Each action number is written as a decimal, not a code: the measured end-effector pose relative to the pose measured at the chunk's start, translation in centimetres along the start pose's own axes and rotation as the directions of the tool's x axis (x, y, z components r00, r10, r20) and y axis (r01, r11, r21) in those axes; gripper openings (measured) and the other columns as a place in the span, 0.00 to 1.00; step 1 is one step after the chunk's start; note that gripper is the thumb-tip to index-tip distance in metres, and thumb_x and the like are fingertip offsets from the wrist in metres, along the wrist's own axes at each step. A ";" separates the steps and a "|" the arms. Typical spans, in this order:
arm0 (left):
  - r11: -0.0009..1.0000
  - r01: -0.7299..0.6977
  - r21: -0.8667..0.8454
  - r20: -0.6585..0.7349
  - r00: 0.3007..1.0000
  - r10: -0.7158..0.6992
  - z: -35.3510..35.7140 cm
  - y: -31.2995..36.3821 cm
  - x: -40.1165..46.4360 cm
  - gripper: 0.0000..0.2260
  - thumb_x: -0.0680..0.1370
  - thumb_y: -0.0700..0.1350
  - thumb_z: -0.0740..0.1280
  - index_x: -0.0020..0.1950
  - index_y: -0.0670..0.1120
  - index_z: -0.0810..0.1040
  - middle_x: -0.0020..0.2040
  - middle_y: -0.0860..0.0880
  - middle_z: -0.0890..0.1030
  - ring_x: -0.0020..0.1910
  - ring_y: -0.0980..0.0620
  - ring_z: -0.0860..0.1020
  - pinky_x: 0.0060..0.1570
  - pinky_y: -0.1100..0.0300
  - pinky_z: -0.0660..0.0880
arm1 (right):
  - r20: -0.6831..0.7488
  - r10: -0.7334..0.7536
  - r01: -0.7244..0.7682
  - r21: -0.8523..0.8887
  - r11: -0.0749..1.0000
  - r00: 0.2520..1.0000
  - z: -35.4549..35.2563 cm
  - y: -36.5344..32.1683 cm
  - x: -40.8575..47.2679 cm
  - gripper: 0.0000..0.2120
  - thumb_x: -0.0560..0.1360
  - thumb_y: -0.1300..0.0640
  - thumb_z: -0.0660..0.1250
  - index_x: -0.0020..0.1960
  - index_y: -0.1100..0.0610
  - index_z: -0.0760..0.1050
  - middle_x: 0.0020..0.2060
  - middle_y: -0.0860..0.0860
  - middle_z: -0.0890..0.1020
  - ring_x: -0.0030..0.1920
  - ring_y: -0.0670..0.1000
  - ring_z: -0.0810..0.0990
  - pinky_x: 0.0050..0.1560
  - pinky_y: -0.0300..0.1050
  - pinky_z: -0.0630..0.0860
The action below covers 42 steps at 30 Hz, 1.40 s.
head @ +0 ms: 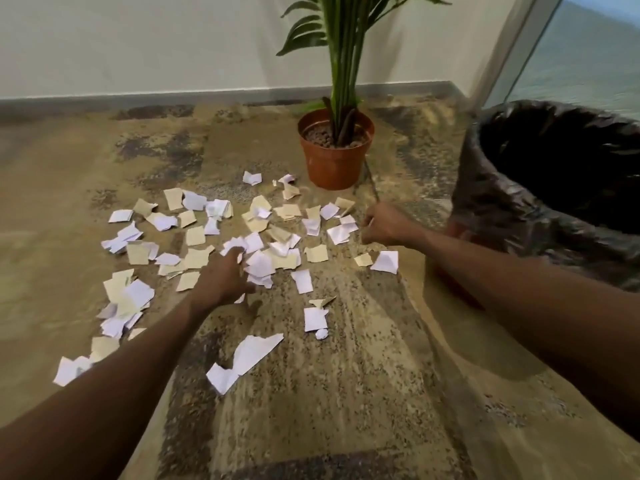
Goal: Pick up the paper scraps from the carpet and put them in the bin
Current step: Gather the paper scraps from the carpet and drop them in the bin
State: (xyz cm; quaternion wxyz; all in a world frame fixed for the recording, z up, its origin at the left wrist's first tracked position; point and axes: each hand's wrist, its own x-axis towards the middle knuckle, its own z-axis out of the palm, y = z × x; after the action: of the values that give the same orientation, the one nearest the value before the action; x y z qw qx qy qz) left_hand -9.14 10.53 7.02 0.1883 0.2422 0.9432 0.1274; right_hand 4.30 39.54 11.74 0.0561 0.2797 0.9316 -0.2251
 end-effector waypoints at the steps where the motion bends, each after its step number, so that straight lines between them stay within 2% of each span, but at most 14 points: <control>1: 0.999 0.018 0.042 0.008 1.000 -0.019 0.5 -0.8 0.4 0.47 0.64 0.52 0.81 0.77 0.49 0.60 0.70 0.36 0.71 0.68 0.36 0.69 0.62 0.47 0.73 | 0.031 -0.020 0.021 -0.046 0.999 0.999 0.9 -0.1 1.0 0.19 0.65 0.57 0.77 0.52 0.66 0.80 0.51 0.62 0.83 0.45 0.58 0.81 0.39 0.48 0.73; 4: 0.980 0.039 0.197 0.028 0.999 -0.046 1.5 -2.3 2.0 0.57 0.62 0.55 0.81 0.79 0.57 0.46 0.76 0.34 0.55 0.74 0.28 0.55 0.67 0.36 0.64 | 0.092 -0.038 0.045 -0.081 0.996 0.995 3.1 -0.2 3.9 0.41 0.60 0.47 0.82 0.66 0.60 0.71 0.63 0.58 0.77 0.59 0.59 0.76 0.50 0.46 0.74; 7: 0.955 -0.044 0.293 0.036 0.999 0.035 1.8 -2.1 3.9 0.59 0.63 0.56 0.81 0.79 0.57 0.39 0.77 0.32 0.43 0.73 0.23 0.42 0.67 0.28 0.52 | 0.125 -0.023 0.040 -0.140 0.989 0.992 4.2 -0.3 6.8 0.53 0.54 0.42 0.83 0.71 0.54 0.61 0.69 0.60 0.67 0.67 0.64 0.69 0.62 0.55 0.73; 11: 0.953 -0.073 0.294 0.069 0.996 0.055 2.2 -0.4 6.2 0.62 0.63 0.55 0.81 0.78 0.59 0.35 0.76 0.32 0.37 0.73 0.22 0.41 0.64 0.23 0.57 | 0.193 0.024 0.026 -0.254 0.967 0.981 5.0 -0.5 9.3 0.64 0.53 0.38 0.83 0.78 0.47 0.47 0.78 0.61 0.40 0.76 0.72 0.49 0.71 0.70 0.61; 13: 0.944 -0.098 0.316 0.099 0.993 0.070 2.4 -0.3 7.1 0.64 0.61 0.55 0.82 0.78 0.58 0.35 0.76 0.30 0.39 0.73 0.22 0.43 0.64 0.24 0.59 | 0.237 0.044 0.015 -0.241 0.970 0.970 5.5 -0.1 10.1 0.66 0.54 0.37 0.82 0.79 0.46 0.45 0.78 0.61 0.36 0.76 0.71 0.46 0.73 0.68 0.58; 17: 0.934 -0.135 0.331 0.192 0.979 0.073 1.9 -0.4 8.3 0.65 0.57 0.56 0.83 0.78 0.59 0.37 0.76 0.30 0.41 0.73 0.22 0.46 0.63 0.29 0.65 | 0.254 0.036 0.014 -0.193 0.981 0.967 6.3 0.1 11.1 0.63 0.55 0.34 0.80 0.79 0.45 0.47 0.77 0.62 0.43 0.77 0.68 0.49 0.75 0.62 0.59; 19: 0.935 -0.146 0.322 0.236 0.969 0.070 1.8 -0.2 8.7 0.65 0.55 0.55 0.84 0.79 0.60 0.41 0.75 0.32 0.47 0.72 0.23 0.53 0.62 0.33 0.69 | 0.217 0.043 0.001 -0.199 0.980 0.975 6.5 -0.3 11.6 0.63 0.55 0.32 0.79 0.78 0.45 0.48 0.76 0.63 0.46 0.76 0.67 0.50 0.74 0.60 0.60; 24: 0.923 -0.175 0.343 0.218 0.970 0.103 1.7 -0.2 8.5 0.59 0.53 0.56 0.84 0.77 0.61 0.54 0.70 0.37 0.61 0.66 0.28 0.65 0.58 0.40 0.73 | 0.266 -0.022 0.077 -0.201 0.976 0.964 7.6 -2.1 11.7 0.59 0.51 0.27 0.76 0.76 0.39 0.53 0.77 0.56 0.51 0.76 0.67 0.50 0.70 0.67 0.60; 26: 0.923 -0.184 0.338 0.163 0.977 0.136 1.7 -0.4 7.8 0.52 0.56 0.54 0.83 0.76 0.58 0.61 0.71 0.38 0.64 0.65 0.31 0.68 0.59 0.42 0.74 | 0.303 -0.071 0.148 -0.240 0.959 0.950 8.6 -3.4 11.2 0.58 0.51 0.26 0.75 0.75 0.37 0.53 0.78 0.56 0.51 0.76 0.68 0.47 0.70 0.70 0.59; 30: 0.940 -0.213 0.268 0.026 0.976 0.214 2.2 -0.8 6.2 0.30 0.69 0.43 0.77 0.69 0.54 0.74 0.68 0.41 0.72 0.61 0.38 0.75 0.59 0.48 0.74 | 0.353 -0.148 0.237 -0.225 0.945 0.924 9.7 -6.2 10.4 0.58 0.52 0.25 0.74 0.75 0.35 0.50 0.79 0.58 0.49 0.76 0.69 0.46 0.67 0.73 0.59; 33: 0.954 -0.241 0.176 -0.068 0.964 0.256 2.5 -0.8 4.8 0.22 0.74 0.39 0.71 0.68 0.51 0.76 0.62 0.40 0.76 0.56 0.39 0.77 0.54 0.53 0.73 | 0.381 -0.201 0.314 -0.263 0.912 0.902 10.1 -8.5 9.6 0.56 0.56 0.24 0.72 0.76 0.34 0.49 0.77 0.59 0.53 0.76 0.69 0.52 0.69 0.71 0.60; 35: 0.953 -0.249 0.172 -0.056 0.964 0.262 2.7 -0.5 4.3 0.27 0.75 0.39 0.70 0.73 0.52 0.70 0.60 0.39 0.76 0.55 0.40 0.77 0.52 0.54 0.72 | 0.371 -0.242 0.361 -0.295 0.884 0.896 10.7 -9.6 9.1 0.50 0.61 0.27 0.71 0.76 0.36 0.51 0.75 0.59 0.58 0.74 0.68 0.56 0.68 0.69 0.62; 38: 0.931 -0.309 0.196 0.050 0.951 0.305 2.9 0.1 3.9 0.35 0.72 0.39 0.74 0.76 0.55 0.65 0.65 0.40 0.74 0.59 0.41 0.76 0.56 0.52 0.74 | 0.312 -0.305 0.382 -0.229 0.895 0.900 11.4 -10.3 8.4 0.33 0.71 0.38 0.71 0.72 0.41 0.63 0.68 0.59 0.64 0.71 0.65 0.62 0.64 0.65 0.69; 42: 0.895 -0.380 0.235 0.088 0.925 0.369 2.9 -0.4 3.4 0.28 0.75 0.39 0.71 0.73 0.54 0.69 0.73 0.41 0.68 0.64 0.40 0.75 0.60 0.53 0.73 | 0.229 -0.337 0.378 -0.169 0.910 0.913 11.8 -10.1 7.5 0.16 0.76 0.53 0.70 0.61 0.48 0.71 0.62 0.57 0.68 0.64 0.61 0.68 0.53 0.52 0.73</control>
State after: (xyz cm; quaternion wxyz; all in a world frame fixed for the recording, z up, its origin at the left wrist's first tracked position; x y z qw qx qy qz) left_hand -10.78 12.36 3.27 0.1481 0.4433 0.8832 0.0376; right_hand -7.79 30.47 3.42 0.1340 0.0728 0.9755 -0.1585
